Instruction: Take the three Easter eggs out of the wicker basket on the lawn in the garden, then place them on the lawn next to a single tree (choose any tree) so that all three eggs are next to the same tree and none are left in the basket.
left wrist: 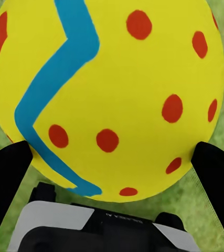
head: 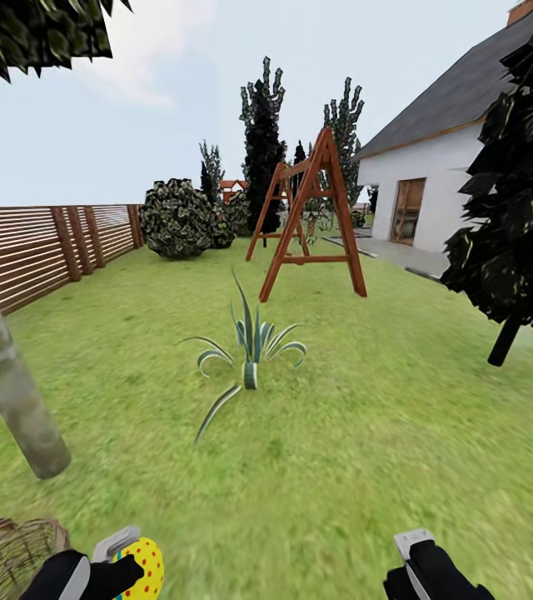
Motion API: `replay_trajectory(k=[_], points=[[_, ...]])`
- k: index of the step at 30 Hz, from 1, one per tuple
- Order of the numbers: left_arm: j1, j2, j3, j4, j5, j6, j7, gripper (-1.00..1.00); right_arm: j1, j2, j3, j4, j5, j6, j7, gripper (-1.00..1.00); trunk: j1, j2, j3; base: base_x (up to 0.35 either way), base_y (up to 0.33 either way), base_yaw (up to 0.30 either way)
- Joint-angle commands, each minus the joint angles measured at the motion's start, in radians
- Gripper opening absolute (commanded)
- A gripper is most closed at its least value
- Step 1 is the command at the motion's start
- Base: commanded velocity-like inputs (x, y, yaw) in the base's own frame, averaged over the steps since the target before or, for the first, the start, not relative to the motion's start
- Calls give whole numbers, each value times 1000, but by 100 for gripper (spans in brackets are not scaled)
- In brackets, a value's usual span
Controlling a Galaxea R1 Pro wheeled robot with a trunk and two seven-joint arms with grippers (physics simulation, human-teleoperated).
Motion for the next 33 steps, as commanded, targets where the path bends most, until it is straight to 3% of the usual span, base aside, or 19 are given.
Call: replay_trajectory(k=[1,33], points=[[-1,-1,5,-1,-3,6,-5,-100,-1,-1,5,-1,6,5,0,100,-3,6,2,298,-117,0],[-1,-2,-2,-1,-6,3,2,-100,-1,-16,5,-1,5,2,1,100,-122,223,99,298,-114,8]])
